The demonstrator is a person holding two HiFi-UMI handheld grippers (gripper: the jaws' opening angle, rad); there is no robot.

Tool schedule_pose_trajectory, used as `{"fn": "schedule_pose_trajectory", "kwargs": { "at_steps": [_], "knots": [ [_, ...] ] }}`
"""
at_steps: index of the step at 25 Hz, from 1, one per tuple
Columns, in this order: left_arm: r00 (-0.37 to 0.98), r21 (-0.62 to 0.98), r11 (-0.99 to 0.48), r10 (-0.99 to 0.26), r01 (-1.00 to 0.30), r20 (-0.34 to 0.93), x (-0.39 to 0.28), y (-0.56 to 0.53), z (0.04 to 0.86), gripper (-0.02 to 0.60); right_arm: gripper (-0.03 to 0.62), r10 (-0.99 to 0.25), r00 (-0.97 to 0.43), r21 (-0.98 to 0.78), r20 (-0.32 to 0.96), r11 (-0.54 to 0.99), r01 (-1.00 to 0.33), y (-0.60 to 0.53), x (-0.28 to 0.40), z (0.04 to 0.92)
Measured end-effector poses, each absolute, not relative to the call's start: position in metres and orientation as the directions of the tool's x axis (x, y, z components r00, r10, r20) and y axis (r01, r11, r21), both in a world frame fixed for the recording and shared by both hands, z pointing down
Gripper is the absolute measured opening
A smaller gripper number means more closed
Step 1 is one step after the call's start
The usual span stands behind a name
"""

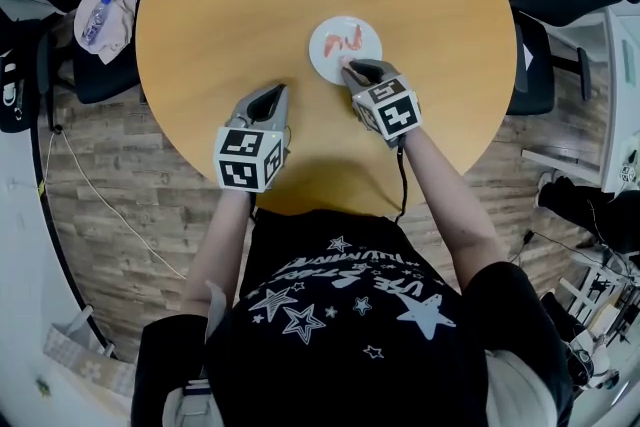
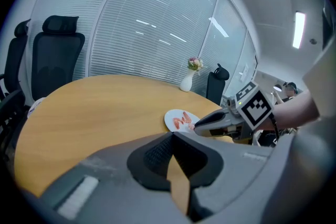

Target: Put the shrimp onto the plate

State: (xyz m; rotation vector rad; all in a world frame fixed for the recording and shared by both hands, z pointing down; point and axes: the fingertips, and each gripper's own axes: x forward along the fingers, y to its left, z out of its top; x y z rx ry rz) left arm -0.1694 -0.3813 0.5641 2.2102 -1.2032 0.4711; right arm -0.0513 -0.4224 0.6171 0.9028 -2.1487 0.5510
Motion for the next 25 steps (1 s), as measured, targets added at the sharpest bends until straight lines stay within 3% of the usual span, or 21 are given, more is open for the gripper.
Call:
{"fn": "schedule_pose_trajectory", "kwargs": {
  "at_steps": [25],
  "knots": [
    [0.530, 0.325, -0.420, -0.633, -0.847, 0.564, -0.179, -0.378, 0.575, 0.002, 0.067, -0.413, -0.449, -0.095, 0.792, 0.644, -0.759, -0.431, -0.051, 0.630]
  ]
}}
